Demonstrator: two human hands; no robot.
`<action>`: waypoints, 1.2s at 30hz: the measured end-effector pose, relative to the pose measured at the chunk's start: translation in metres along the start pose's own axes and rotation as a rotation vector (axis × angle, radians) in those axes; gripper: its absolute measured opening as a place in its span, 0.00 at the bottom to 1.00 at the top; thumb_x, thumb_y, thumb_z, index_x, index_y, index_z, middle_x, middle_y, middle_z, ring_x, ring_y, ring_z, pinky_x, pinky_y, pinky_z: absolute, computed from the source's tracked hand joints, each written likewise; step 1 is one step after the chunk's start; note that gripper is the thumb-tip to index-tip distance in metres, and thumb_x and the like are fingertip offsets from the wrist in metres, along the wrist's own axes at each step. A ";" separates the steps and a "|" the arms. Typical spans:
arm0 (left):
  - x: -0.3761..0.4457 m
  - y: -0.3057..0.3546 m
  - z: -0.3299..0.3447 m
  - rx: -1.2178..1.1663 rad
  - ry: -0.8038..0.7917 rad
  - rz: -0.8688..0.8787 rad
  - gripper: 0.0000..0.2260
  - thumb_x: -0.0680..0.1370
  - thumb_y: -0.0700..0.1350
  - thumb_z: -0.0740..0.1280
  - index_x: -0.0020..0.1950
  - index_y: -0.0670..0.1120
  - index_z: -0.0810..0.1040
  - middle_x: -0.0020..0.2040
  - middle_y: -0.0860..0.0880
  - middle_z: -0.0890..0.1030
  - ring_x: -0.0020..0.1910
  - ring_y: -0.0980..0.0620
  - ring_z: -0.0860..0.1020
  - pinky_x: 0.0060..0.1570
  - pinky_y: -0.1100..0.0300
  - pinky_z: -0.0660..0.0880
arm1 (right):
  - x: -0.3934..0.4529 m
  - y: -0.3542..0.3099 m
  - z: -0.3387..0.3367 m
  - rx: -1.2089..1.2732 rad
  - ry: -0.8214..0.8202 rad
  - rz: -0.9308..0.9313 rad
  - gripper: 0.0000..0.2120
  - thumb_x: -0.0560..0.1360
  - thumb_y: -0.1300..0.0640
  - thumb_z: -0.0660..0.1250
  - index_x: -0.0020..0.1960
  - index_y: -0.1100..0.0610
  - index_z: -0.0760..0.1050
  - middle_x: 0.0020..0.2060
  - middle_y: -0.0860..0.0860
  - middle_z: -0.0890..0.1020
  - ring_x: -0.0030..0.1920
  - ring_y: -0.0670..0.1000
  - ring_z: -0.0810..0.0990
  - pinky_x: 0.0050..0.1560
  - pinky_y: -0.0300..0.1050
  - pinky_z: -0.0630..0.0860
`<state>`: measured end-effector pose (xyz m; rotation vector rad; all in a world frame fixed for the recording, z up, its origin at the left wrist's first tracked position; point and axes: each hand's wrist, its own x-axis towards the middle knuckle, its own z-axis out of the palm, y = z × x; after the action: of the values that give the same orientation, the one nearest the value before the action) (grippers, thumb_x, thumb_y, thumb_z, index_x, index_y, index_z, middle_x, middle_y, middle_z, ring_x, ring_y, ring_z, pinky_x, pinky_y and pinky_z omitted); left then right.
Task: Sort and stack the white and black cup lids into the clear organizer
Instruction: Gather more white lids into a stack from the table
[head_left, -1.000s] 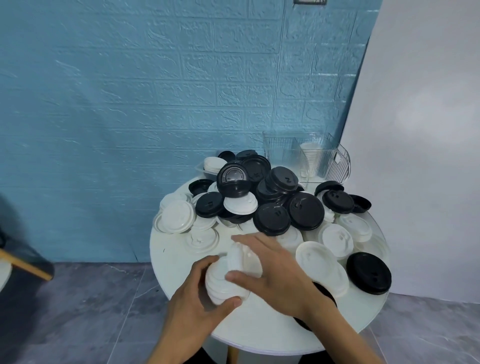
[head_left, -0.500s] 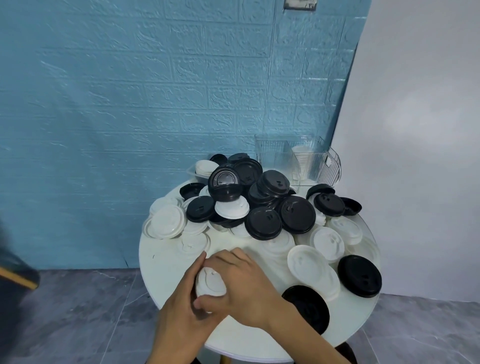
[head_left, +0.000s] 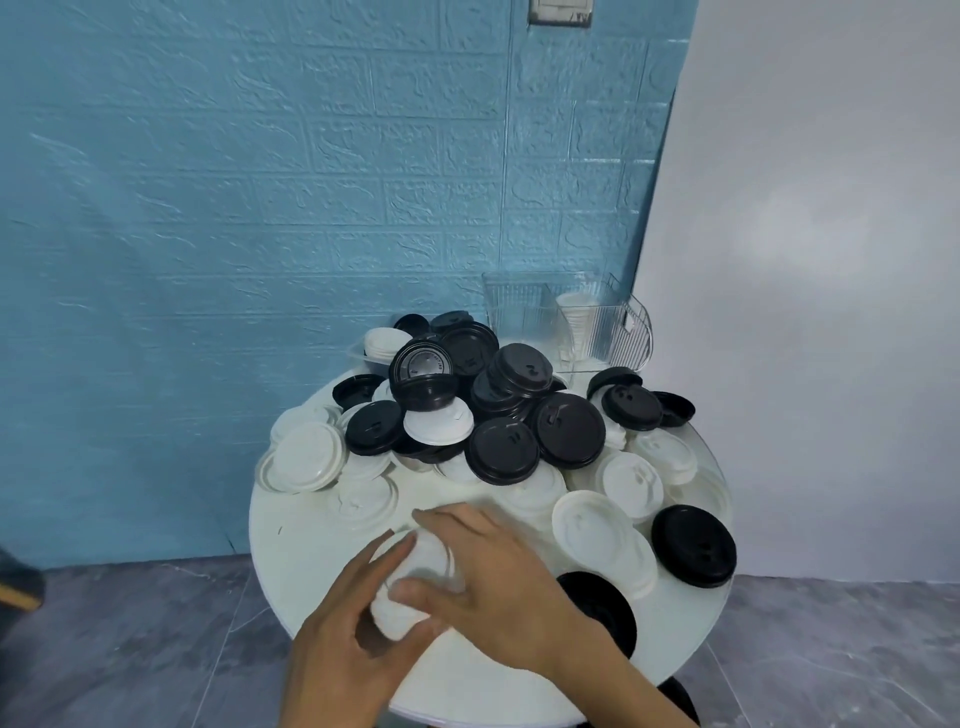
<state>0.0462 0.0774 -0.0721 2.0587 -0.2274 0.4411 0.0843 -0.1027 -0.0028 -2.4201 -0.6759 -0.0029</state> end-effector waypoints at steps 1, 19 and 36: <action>0.000 -0.001 0.000 -0.013 0.003 0.000 0.33 0.62 0.65 0.77 0.67 0.72 0.76 0.68 0.68 0.77 0.68 0.69 0.74 0.59 0.80 0.67 | -0.005 0.006 -0.007 -0.014 0.055 0.013 0.37 0.75 0.26 0.56 0.77 0.45 0.65 0.70 0.38 0.70 0.71 0.40 0.64 0.72 0.36 0.58; 0.003 0.004 -0.001 0.018 0.009 -0.016 0.32 0.61 0.67 0.75 0.65 0.73 0.76 0.68 0.70 0.76 0.68 0.73 0.70 0.59 0.84 0.63 | -0.039 0.081 -0.044 -0.352 0.238 0.327 0.29 0.74 0.31 0.61 0.73 0.39 0.67 0.69 0.36 0.67 0.73 0.46 0.60 0.69 0.47 0.62; 0.000 0.009 -0.003 0.070 -0.005 -0.061 0.33 0.62 0.69 0.76 0.67 0.74 0.73 0.69 0.69 0.75 0.69 0.69 0.72 0.59 0.79 0.68 | -0.024 0.021 -0.043 0.142 0.286 0.074 0.28 0.69 0.29 0.68 0.67 0.35 0.74 0.57 0.34 0.71 0.62 0.41 0.73 0.58 0.34 0.72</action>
<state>0.0421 0.0751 -0.0635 2.1299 -0.1543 0.4115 0.0797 -0.1523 0.0162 -2.2473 -0.4413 -0.2568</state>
